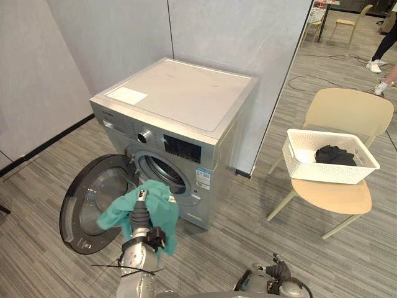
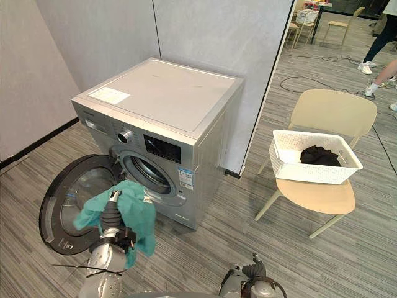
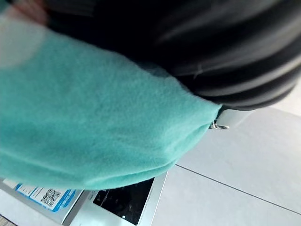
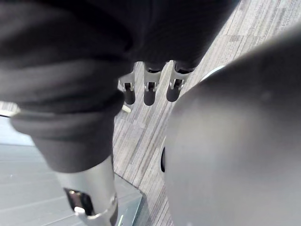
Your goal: Pick up the laundry basket with both hands and put the clothes into the washing machine.
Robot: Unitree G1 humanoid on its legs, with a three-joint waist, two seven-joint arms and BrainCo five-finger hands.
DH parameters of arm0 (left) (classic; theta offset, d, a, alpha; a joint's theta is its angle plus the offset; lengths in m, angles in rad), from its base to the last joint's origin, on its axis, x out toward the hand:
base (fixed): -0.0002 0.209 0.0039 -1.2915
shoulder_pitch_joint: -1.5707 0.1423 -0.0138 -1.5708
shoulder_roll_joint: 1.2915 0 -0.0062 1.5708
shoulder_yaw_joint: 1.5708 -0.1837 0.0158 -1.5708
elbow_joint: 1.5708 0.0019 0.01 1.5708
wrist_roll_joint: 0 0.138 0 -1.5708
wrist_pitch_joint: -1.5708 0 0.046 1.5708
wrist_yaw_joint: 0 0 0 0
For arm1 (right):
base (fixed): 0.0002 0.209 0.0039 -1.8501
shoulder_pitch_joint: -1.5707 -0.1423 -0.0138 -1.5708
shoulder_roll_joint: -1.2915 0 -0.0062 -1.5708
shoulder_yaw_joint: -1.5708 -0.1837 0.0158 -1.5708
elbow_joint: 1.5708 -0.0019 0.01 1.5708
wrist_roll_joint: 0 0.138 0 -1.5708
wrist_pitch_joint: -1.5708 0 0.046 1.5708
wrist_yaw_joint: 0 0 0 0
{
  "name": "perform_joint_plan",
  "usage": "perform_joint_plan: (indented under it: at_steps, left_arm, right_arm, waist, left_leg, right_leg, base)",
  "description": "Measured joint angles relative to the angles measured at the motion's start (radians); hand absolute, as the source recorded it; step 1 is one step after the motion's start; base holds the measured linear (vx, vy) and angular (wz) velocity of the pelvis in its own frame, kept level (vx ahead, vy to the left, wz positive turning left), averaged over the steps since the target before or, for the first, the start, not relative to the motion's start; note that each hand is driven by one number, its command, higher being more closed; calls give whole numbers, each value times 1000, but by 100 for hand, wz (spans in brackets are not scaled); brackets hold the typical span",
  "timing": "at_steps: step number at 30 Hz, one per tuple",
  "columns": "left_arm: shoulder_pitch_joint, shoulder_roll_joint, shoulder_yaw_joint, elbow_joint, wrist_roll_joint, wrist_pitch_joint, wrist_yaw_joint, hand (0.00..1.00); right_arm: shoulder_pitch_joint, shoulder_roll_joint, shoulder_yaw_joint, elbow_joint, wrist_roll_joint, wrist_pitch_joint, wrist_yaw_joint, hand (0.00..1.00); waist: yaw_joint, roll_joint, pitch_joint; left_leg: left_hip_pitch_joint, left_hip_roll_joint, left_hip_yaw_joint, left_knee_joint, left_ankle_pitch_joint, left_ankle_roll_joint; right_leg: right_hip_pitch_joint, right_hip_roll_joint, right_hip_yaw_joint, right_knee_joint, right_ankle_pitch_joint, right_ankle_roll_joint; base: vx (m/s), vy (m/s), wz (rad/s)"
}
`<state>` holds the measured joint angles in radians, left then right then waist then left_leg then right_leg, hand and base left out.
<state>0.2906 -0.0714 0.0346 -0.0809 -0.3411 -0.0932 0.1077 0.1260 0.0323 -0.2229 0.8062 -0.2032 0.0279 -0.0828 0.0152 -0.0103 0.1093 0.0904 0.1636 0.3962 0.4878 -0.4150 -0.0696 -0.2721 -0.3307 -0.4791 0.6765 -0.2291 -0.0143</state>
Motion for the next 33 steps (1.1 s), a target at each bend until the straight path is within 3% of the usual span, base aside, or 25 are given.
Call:
perform_joint_plan:
  at_steps: [1, 3, 5, 8, 9, 12, 13, 14, 15, 16, 17, 18, 21, 23, 25, 26, 27, 29, 31, 32, 33]
  left_arm:
    - [0, 0, 6, 0, 0, 0, 2, 100]
    - [3, -1, 26, 1, -1, 0, 9, 100]
    - [2, 0, 59, 1, -1, -4, 9, 100]
    - [-3, 0, 73, 4, -1, -8, 9, 100]
    - [-3, 0, 73, 11, -1, -8, 9, 100]
    - [-2, 0, 75, 56, -2, -8, 33, 100]
    - [-1, 0, 76, 65, -2, -7, 39, 100]
    - [3, -1, 77, 72, -1, -7, 49, 100]
    - [8, -2, 80, 73, -1, -7, 48, 100]
    - [14, -2, 96, 78, -1, -6, 50, 100]
    - [13, -2, 102, 82, -1, -6, 51, 100]
    - [14, -2, 101, 83, -1, -6, 51, 100]
    - [15, -2, 89, 84, -1, -7, 47, 100]
    - [14, -2, 80, 86, -1, -6, 46, 100]
    - [14, -1, 84, 91, 0, -5, 45, 100]
    - [18, -2, 96, 91, 0, -2, 46, 100]
    - [21, -3, 111, 91, 0, -1, 46, 100]
    - [36, -2, 144, 91, 1, -1, 47, 100]
    - [39, -3, 156, 93, 1, 3, 47, 100]
    - [37, -4, 143, 94, 1, 5, 46, 100]
    - [34, -4, 125, 109, 0, 9, 45, 100]
  right_arm:
    - [0, -10, 16, -4, -2, -1, 0, 0]
    - [5, -35, 49, -4, -3, 0, 0, 0]
    - [5, -35, 53, 1, -3, -1, 0, 0]
    - [9, -30, 53, 4, -3, -1, -1, 0]
    - [9, -30, 53, 16, -2, -2, -1, 0]
    - [4, -31, 41, 45, 3, -13, -1, 0]
    - [4, -32, 38, 49, 5, -13, -1, 0]
    - [4, -35, 31, 52, 8, -14, 0, 0]
    - [3, -42, 28, 55, 7, -15, -1, 0]
    - [1, -27, 6, 74, 10, -12, -1, 0]
    - [9, -10, -11, 75, 11, -9, -1, 0]
    - [14, -2, -20, 75, 14, -8, -1, 0]
    - [21, 5, -38, 73, 27, -1, -2, 0]
    - [17, 7, -38, 71, 45, 1, -3, 0]
    - [6, -3, -40, 74, 45, 3, -3, 0]
    - [-16, -9, -47, 77, 43, 12, -2, 0]
    - [-25, -14, -45, 75, 34, 19, -3, 0]
    - [-37, -18, -16, 86, 30, 20, 0, 0]
    - [-52, -15, 17, 82, 5, 17, -1, 0]
    - [-54, -12, 43, 81, 0, 15, 0, 0]
    - [-62, -25, 59, 82, -2, 15, 0, 0]
  waist:
    - [1, 5, 3]
    - [32, 22, 13]
    - [27, 9, 13]
    - [26, 1, 12]
    - [27, 0, 11]
    - [27, -4, 1]
    - [26, -2, -3]
    - [27, 14, -13]
    - [29, 17, -17]
    - [26, -6, -31]
    - [22, -30, -44]
    - [23, -37, -47]
    - [25, -36, -48]
    - [28, -26, -43]
    - [32, -13, -36]
    - [39, 4, -30]
    - [47, 8, -28]
    - [60, 11, -28]
    - [49, 16, -28]
    - [42, 17, -28]
    - [41, 21, -25]
  left_leg:
    - [-15, 17, -37, 52, 1, 4]
    - [-98, 58, -129, 241, 58, 93]
    - [-153, 93, -163, 329, 119, 93]
    - [-172, 180, -144, 265, 108, 97]
    - [-166, 215, -154, 148, 119, 80]
    - [-177, 217, -263, -33, 167, 15]
    - [-181, 219, -280, -55, 178, 12]
    - [-183, 216, -303, -102, 236, 26]
    - [-182, 210, -316, -107, 239, -29]
    - [-191, 168, -310, -99, 219, -114]
    - [-202, 138, -313, -91, 213, -130]
    - [-207, 123, -314, -81, 206, -138]
    - [-226, 58, -306, 17, 139, -105]
    - [-229, 29, -260, 56, 106, -73]
    - [-200, 28, -196, 41, 90, -51]
    - [-177, 30, -140, 10, 89, -31]
    - [-134, 28, -79, -25, 93, -18]
    - [-80, 33, -10, -55, 96, -18]
    - [-75, 49, 33, -57, 96, -18]
    - [-71, 50, 49, -65, 101, -26]
    - [-55, 51, 52, -87, 112, -31]
  right_leg:
    - [12, 15, -4, -4, -10, 1]
    - [38, 61, 16, -35, -21, 1]
    - [66, 85, 9, -95, -16, 8]
    - [89, 95, 5, -128, -13, 14]
    - [91, 90, 4, -130, -9, 20]
    - [91, 65, 17, -132, 6, 54]
    - [91, 60, 22, -131, 10, 63]
    - [88, 47, 35, -115, 14, 89]
    - [82, 41, 46, -104, 15, 105]
    - [65, 2, 76, -96, 31, 148]
    - [67, -18, 93, -116, 48, 161]
    - [76, -27, 98, -134, 66, 163]
    - [113, -69, 121, -213, 130, 204]
    - [108, -95, 148, -248, 175, 178]
    - [104, -121, 82, -278, 236, 82]
    - [103, -137, -3, -292, 285, 4]
    - [93, -196, -147, -169, 246, -27]
    - [105, -200, -285, -32, 149, 17]
    - [90, -124, -251, -18, 47, 52]
    - [79, -71, -174, -52, -6, 53]
    - [81, -48, -150, -70, -2, 39]
  base:
    - [96, -94, -10]
    - [36, -115, -39]
    - [15, -79, -13]
    - [34, -49, 4]
    - [58, 66, 2]
    - [66, 207, 0]
    - [78, 359, -7]
    - [44, 285, -8]
    - [80, 448, -5]
    - [71, 356, 12]
    - [75, 336, 23]
    - [55, 246, 27]
    - [84, 414, 1]
    - [2, 255, -39]
    - [-63, 233, -72]
    - [-135, 267, -111]
    - [-123, 261, -137]
    - [-6, 103, -136]
    - [28, -28, -85]
    - [79, -108, -40]
    - [53, -98, -33]
